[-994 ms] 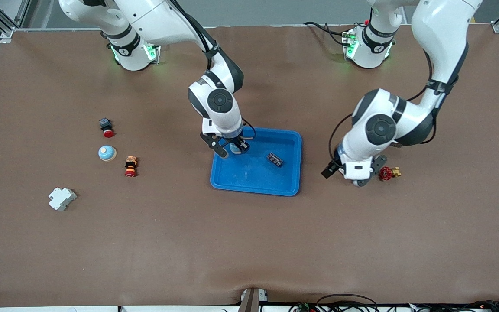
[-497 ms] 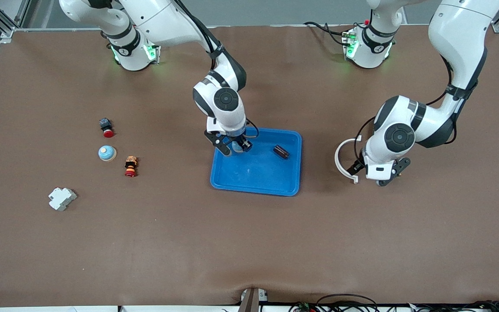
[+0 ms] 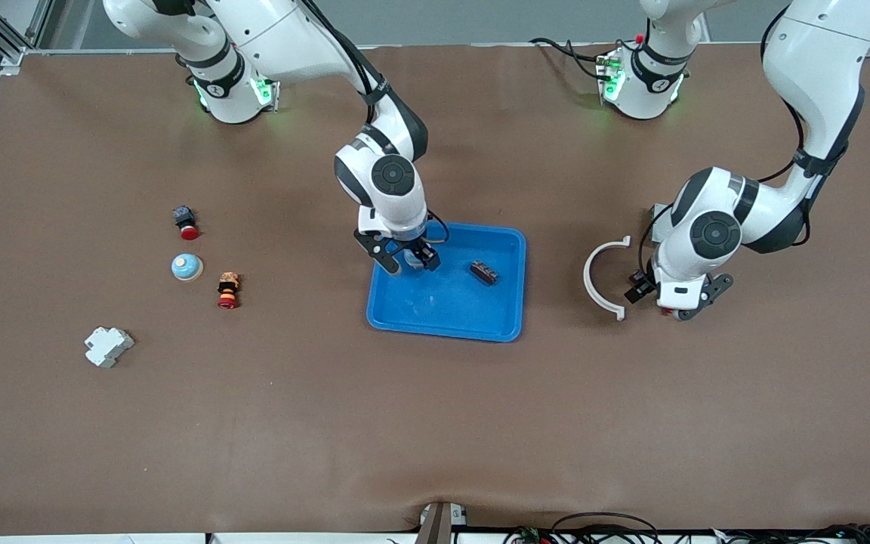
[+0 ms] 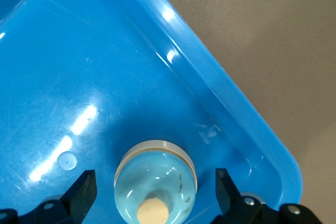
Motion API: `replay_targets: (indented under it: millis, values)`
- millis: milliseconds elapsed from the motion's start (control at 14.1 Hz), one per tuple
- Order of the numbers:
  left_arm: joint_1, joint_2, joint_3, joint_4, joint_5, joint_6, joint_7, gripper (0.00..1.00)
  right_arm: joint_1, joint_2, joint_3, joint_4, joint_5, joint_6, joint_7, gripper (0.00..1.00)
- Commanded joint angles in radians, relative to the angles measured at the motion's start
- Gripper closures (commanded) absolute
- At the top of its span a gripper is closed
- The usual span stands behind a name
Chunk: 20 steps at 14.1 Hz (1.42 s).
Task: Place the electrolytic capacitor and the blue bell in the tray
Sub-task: 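Grasp another capacitor with the left gripper while the right gripper drops the bell, then grip another bell with the right gripper while the left gripper lifts the capacitor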
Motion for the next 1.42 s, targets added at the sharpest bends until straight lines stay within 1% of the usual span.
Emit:
replay_targets:
  millis: [0, 71, 142, 213, 284, 355, 426, 497, 568, 639, 710, 781, 923, 994, 1136, 1278, 1349]
  values:
    - [0.034, -0.010, -0.011, -0.043, 0.034, 0.045, 0.013, 0.00, 0.014, 0.003, -0.011, 0.031, -0.043, -0.029, 0.023, 0.00]
    - [0.036, -0.012, -0.011, -0.048, 0.034, 0.048, 0.013, 0.00, 0.008, -0.003, -0.011, 0.046, -0.067, -0.074, 0.016, 0.00]
    - [0.036, -0.012, -0.011, -0.057, 0.034, 0.048, 0.011, 0.01, -0.003, -0.008, -0.011, 0.084, -0.096, -0.154, 0.006, 0.00]
    - [0.036, -0.013, -0.011, -0.063, 0.034, 0.057, 0.011, 0.05, -0.012, -0.009, -0.009, 0.139, -0.113, -0.258, -0.004, 0.00]
    - [0.036, -0.012, -0.011, -0.072, 0.034, 0.071, 0.013, 0.05, -0.023, -0.017, -0.011, 0.197, -0.118, -0.371, -0.049, 0.00]
    - [0.036, -0.010, -0.011, -0.079, 0.034, 0.095, 0.011, 0.06, -0.042, -0.035, -0.011, 0.224, -0.119, -0.466, -0.139, 0.00]
    - [0.036, -0.009, -0.011, -0.088, 0.034, 0.117, 0.011, 0.09, -0.075, -0.069, -0.011, 0.226, -0.119, -0.525, -0.250, 0.00]
    - [0.037, -0.009, -0.011, -0.094, 0.034, 0.132, 0.011, 0.23, -0.119, -0.110, -0.012, 0.212, -0.121, -0.565, -0.371, 0.00]
    - [0.037, -0.009, -0.011, -0.097, 0.034, 0.134, 0.011, 0.51, -0.154, -0.144, -0.013, 0.192, -0.135, -0.594, -0.470, 0.00]
    - [0.036, -0.009, -0.011, -0.095, 0.034, 0.134, 0.010, 0.74, -0.190, -0.184, -0.013, 0.159, -0.174, -0.598, -0.539, 0.00]
    - [0.031, -0.007, -0.011, -0.092, 0.036, 0.134, 0.010, 0.90, -0.228, -0.219, -0.011, 0.123, -0.208, -0.596, -0.590, 0.00]
    - [0.025, -0.004, -0.011, -0.091, 0.036, 0.134, 0.010, 1.00, -0.260, -0.254, -0.011, 0.090, -0.221, -0.590, -0.651, 0.00]
    - [0.024, -0.009, -0.013, -0.089, 0.037, 0.134, 0.010, 1.00, -0.352, -0.339, -0.011, 0.004, -0.222, -0.540, -0.806, 0.00]
    - [0.022, -0.024, -0.025, -0.089, 0.037, 0.131, 0.007, 1.00, -0.403, -0.389, -0.009, -0.051, -0.222, -0.497, -0.898, 0.00]
    - [0.025, -0.067, -0.078, -0.086, 0.036, 0.123, -0.013, 1.00, -0.486, -0.469, -0.011, -0.147, -0.222, -0.432, -1.048, 0.00]
    - [0.025, -0.102, -0.115, -0.056, 0.030, 0.108, -0.030, 1.00, -0.579, -0.517, -0.008, -0.226, -0.218, -0.367, -1.174, 0.00]
    - [0.025, -0.105, -0.135, -0.025, 0.024, 0.071, -0.038, 1.00, -0.614, -0.535, -0.008, -0.274, -0.213, -0.324, -1.222, 0.00]
